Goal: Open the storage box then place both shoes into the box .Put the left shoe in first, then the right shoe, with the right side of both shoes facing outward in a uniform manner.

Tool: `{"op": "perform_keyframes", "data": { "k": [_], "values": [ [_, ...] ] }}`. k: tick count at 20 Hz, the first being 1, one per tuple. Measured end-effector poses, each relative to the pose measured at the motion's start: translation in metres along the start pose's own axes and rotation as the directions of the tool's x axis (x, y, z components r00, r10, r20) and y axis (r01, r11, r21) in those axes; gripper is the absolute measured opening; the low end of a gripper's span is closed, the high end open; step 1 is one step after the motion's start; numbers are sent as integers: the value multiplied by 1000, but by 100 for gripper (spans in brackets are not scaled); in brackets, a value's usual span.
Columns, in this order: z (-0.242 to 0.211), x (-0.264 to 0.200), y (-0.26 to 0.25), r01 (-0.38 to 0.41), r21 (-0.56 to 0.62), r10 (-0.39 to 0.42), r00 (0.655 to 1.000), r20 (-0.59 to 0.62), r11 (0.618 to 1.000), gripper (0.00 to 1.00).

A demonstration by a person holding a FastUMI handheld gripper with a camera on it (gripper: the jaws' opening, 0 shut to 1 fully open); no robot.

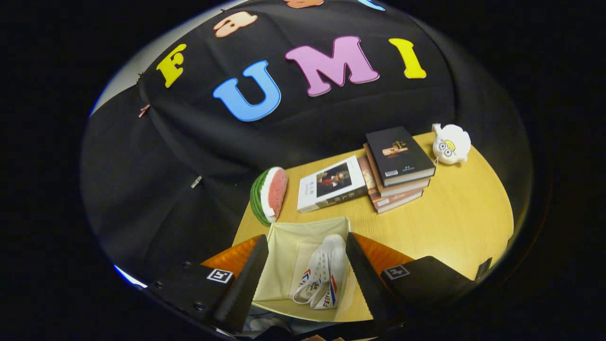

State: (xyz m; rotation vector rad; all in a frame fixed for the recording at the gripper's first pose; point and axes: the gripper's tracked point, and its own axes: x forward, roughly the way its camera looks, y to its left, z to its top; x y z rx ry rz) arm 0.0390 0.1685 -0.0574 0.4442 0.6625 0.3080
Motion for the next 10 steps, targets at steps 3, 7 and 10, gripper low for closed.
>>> {"op": "perform_keyframes", "data": {
  "k": [3, 7, 10],
  "values": [
    [45, -23, -8, 50, -51, -41, 986, 163, 997, 99],
    [100, -57, -19, 137, -81, -95, 916, 389, 987, 99],
    [125, -82, -37, 231, -108, -143, 842, 521, 967, 98]
  ]
}}
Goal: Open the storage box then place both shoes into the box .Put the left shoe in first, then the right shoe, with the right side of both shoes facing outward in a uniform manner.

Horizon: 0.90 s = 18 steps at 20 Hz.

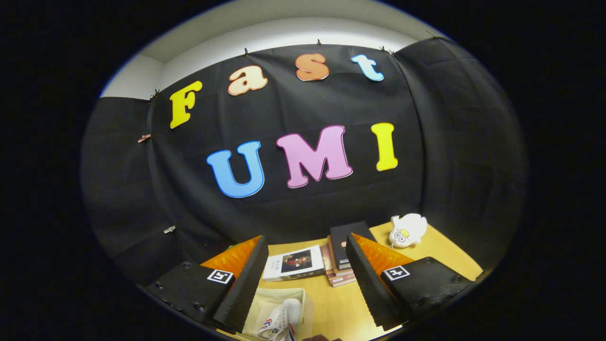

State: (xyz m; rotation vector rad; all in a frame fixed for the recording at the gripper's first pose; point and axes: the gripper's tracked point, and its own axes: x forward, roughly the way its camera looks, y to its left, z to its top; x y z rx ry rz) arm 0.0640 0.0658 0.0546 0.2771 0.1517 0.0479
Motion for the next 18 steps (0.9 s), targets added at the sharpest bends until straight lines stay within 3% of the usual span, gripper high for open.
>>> {"op": "perform_keyframes", "data": {
  "k": [4, 7, 12, 18],
  "values": [
    [20, -13, -39, 112, -75, -102, 987, 126, 991, 98],
    [16, -17, -60, 159, -69, -150, 981, 124, 985, 98],
    [11, -12, -83, 206, -29, -202, 976, 84, 978, 98],
    [19, -7, -81, 208, -39, -203, 974, 101, 977, 98]
  ]
}}
